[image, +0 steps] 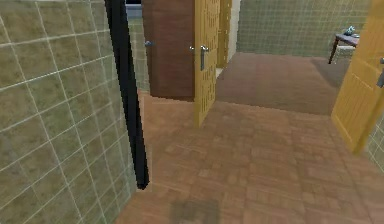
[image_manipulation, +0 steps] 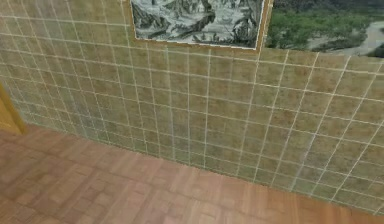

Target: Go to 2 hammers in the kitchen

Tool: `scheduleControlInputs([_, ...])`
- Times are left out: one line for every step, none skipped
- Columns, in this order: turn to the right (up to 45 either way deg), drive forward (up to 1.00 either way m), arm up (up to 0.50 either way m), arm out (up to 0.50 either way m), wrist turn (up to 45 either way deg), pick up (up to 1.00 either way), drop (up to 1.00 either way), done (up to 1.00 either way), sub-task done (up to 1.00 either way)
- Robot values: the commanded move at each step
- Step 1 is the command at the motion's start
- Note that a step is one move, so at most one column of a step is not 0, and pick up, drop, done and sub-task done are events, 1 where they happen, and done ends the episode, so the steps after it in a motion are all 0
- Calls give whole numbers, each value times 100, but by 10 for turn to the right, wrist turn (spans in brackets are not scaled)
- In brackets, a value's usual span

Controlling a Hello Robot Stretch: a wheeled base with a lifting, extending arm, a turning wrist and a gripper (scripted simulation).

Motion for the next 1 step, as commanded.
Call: scheduleControlInputs([0, 100, 0, 0, 0, 0, 0, 0, 0])
